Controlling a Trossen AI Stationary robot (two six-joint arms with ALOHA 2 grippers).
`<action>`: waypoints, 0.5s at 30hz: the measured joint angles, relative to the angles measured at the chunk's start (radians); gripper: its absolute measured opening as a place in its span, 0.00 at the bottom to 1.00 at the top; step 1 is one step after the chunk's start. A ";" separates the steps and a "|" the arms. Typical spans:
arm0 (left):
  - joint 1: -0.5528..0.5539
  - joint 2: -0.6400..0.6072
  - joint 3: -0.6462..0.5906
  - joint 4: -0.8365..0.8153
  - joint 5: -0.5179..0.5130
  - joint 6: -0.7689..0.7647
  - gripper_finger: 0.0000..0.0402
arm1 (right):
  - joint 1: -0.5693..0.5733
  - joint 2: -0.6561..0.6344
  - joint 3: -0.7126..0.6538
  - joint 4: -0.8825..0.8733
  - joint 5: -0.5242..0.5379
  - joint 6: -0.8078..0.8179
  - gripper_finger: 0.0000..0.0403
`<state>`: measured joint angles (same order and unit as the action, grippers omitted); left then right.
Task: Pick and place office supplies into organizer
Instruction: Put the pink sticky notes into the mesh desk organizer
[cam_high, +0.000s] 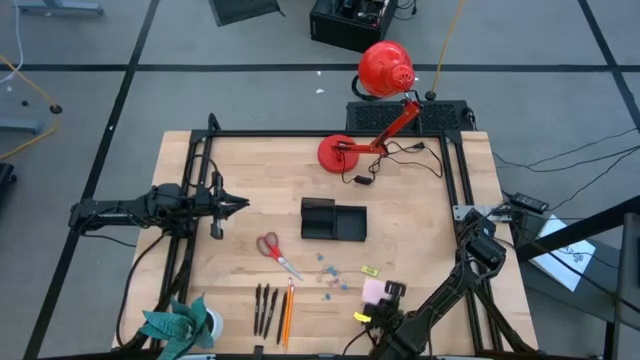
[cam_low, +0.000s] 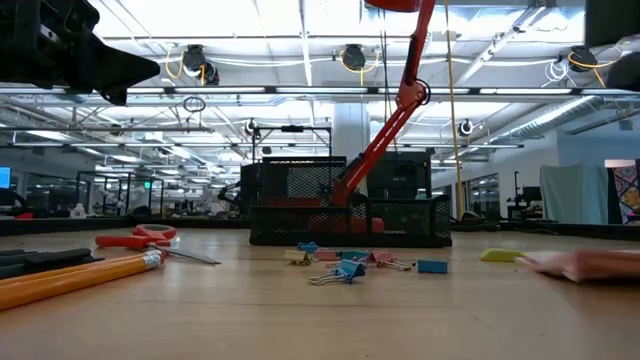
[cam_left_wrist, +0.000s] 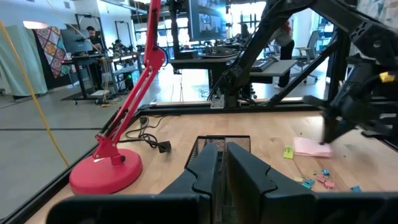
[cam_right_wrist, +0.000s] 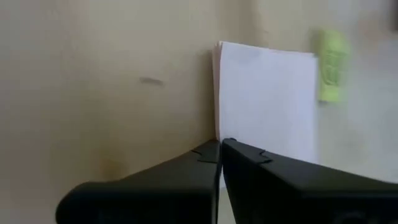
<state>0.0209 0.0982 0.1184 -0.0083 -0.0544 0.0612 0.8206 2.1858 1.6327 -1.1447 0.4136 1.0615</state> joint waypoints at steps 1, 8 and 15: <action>0.000 0.000 0.000 0.000 0.000 0.000 0.10 | -0.004 -0.008 -0.001 -0.003 0.020 -0.002 0.00; 0.000 0.000 0.000 -0.005 0.000 0.000 0.10 | -0.035 -0.057 0.004 -0.008 0.074 -0.070 0.00; 0.000 0.000 0.000 -0.018 0.000 0.001 0.10 | -0.059 -0.062 0.047 -0.046 0.174 -0.167 0.00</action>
<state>0.0208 0.0982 0.1184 -0.0267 -0.0541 0.0620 0.7616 2.1235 1.6793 -1.1907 0.5877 0.8941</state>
